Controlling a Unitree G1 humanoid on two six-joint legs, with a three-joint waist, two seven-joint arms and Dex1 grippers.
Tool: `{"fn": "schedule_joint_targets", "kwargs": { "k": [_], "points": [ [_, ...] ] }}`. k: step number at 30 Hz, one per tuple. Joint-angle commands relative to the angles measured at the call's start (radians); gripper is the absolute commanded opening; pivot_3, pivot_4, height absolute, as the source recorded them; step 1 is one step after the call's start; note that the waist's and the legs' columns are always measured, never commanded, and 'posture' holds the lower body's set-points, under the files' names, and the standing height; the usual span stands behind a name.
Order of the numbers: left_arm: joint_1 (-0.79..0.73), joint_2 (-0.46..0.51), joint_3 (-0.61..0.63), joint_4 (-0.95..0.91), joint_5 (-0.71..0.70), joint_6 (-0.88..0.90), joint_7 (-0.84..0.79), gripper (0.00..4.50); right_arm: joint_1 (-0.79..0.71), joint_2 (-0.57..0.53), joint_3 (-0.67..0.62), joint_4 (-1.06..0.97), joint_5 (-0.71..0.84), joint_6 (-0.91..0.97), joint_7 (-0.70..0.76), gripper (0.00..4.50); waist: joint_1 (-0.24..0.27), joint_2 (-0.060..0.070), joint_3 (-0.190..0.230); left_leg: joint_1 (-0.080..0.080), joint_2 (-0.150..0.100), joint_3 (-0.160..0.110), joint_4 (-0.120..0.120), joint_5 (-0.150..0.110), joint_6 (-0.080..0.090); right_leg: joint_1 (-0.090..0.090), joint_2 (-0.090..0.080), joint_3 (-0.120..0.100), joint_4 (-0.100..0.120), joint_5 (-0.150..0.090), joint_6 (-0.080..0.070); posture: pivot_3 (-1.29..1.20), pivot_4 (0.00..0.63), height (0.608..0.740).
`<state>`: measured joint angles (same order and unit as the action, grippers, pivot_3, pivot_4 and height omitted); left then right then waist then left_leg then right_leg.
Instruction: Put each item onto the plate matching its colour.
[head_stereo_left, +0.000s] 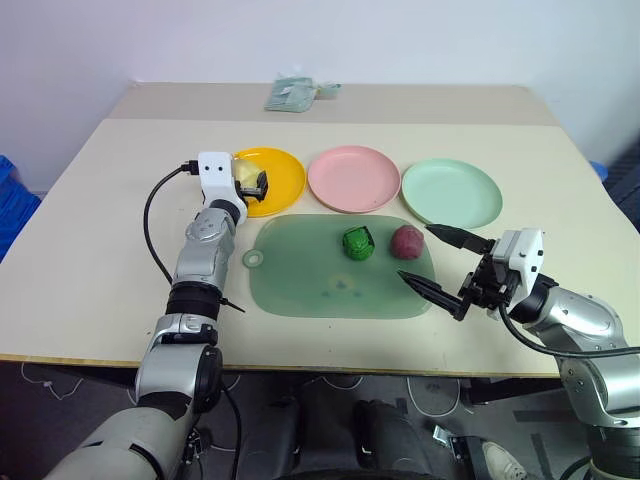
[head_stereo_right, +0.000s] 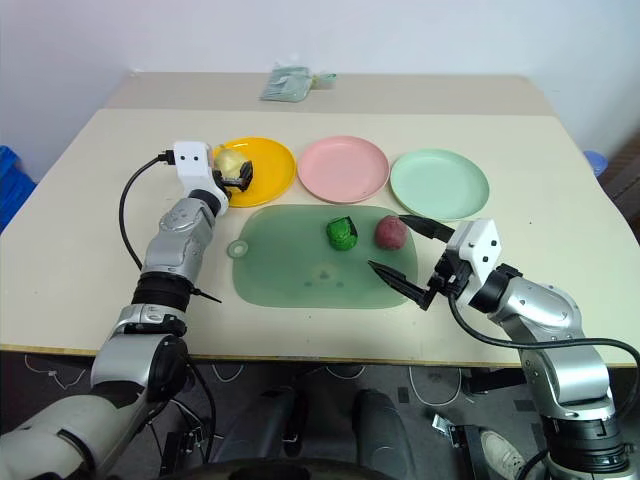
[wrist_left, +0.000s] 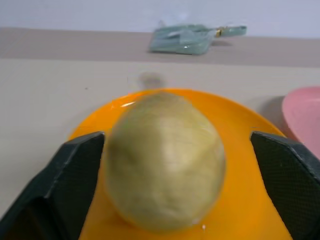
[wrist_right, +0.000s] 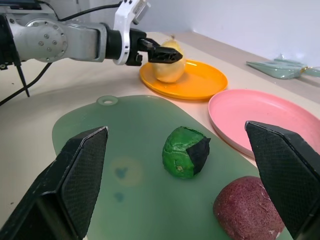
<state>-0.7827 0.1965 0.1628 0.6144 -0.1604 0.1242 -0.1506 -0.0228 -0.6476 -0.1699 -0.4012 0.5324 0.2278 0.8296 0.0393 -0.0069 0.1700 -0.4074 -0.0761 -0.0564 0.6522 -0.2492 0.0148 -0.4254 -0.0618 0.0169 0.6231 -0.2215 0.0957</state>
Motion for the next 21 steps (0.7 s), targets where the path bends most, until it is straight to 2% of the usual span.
{"fn": "schedule_joint_targets", "kwargs": {
  "k": [1, 8, 12, 16, 21],
  "points": [
    [0.033, 0.026, -0.02, -0.138, 0.002, 0.019, -0.043, 4.48, -0.024, 0.004, -0.001, -0.047, 0.003, 0.006, -0.017, 4.5, -0.001, 0.0, 0.0, 0.0, 0.0, 0.0, 0.0, 0.0, 0.0, 0.0, 0.0, 0.0, 0.0, 0.0, 0.0, 0.0, 0.15, 0.74],
    [0.19, 0.079, -0.08, -0.499, -0.049, 0.153, -0.185, 4.48, -0.056, 0.021, 0.048, -0.044, -0.022, 0.024, -0.049, 4.5, -0.002, 0.0, 0.0, 0.0, 0.0, 0.0, 0.0, 0.0, 0.0, -0.001, 0.0, 0.001, 0.002, 0.0, 0.0, 0.0, 0.15, 0.74],
    [0.288, 0.155, -0.115, -0.696, -0.163, 0.261, -0.381, 4.48, -0.097, 0.033, 0.094, -0.039, -0.041, 0.044, -0.065, 4.5, -0.003, 0.0, 0.0, 0.0, 0.0, 0.0, 0.0, 0.0, 0.0, -0.002, 0.0, 0.001, 0.002, 0.0, -0.001, 0.0, 0.15, 0.74],
    [0.354, 0.251, -0.103, -0.788, -0.256, 0.343, -0.522, 4.48, -0.168, 0.039, 0.163, -0.009, -0.101, 0.102, -0.1, 4.5, -0.006, 0.001, 0.0, 0.0, 0.0, 0.0, -0.001, 0.0, 0.0, -0.002, 0.0, 0.001, 0.002, 0.0, -0.002, 0.0, 0.15, 0.74],
    [0.432, 0.382, -0.071, -0.817, -0.309, 0.345, -0.673, 4.48, -0.252, 0.075, 0.241, 0.037, -0.18, 0.171, -0.159, 4.5, -0.01, 0.001, 0.0, 0.0, 0.001, 0.0, -0.001, 0.0, -0.001, -0.002, 0.0, 0.001, 0.002, -0.002, -0.005, 0.0, 0.15, 0.74]
  ]
}}
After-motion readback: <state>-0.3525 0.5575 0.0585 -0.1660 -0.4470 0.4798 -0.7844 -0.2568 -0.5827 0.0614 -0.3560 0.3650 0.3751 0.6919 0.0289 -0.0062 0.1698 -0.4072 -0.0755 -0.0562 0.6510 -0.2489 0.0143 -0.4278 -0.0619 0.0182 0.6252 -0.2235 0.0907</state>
